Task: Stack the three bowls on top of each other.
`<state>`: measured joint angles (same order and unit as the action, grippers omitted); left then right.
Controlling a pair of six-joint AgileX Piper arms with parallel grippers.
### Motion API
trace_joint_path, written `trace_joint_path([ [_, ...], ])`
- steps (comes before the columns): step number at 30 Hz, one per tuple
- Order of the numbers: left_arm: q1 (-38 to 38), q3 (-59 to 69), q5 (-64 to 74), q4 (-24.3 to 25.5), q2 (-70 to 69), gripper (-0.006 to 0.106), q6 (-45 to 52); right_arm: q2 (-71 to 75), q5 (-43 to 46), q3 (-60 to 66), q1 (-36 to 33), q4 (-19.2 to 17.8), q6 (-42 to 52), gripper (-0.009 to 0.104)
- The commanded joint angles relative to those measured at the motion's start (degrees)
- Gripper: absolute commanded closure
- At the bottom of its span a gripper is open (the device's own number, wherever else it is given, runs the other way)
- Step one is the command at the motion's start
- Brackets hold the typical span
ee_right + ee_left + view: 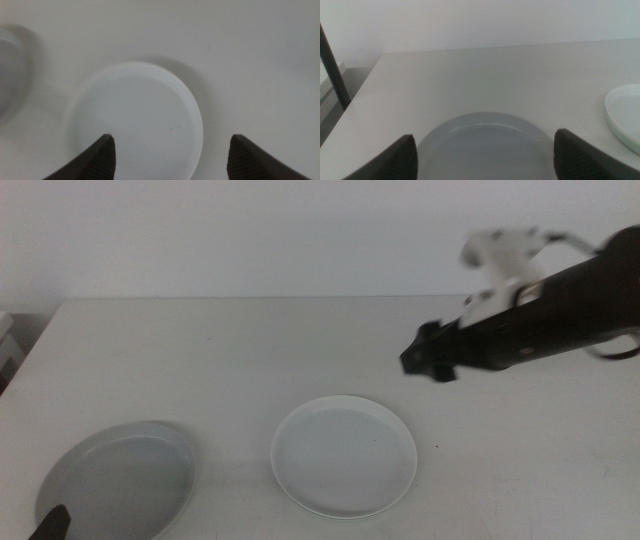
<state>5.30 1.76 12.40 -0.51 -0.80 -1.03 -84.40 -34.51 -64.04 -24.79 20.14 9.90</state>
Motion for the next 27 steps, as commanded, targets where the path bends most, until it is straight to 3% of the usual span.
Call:
trace_joint_path([
  [1,0.39,-0.28,-4.21,-0.65,-0.75,-0.004,-0.60,8.35,-0.01,-0.39,0.43,-0.36,2.45,0.038],
  [15,0.39,-0.28,-4.21,-0.65,-0.75,-0.004,-0.60,43.84,-0.52,15.73,0.43,-0.38,4.34,0.039],
  [27,0.39,-0.28,-4.21,-0.65,-0.75,-0.004,-0.60,46.57,-0.56,16.65,0.43,-1.46,3.97,0.044],
])
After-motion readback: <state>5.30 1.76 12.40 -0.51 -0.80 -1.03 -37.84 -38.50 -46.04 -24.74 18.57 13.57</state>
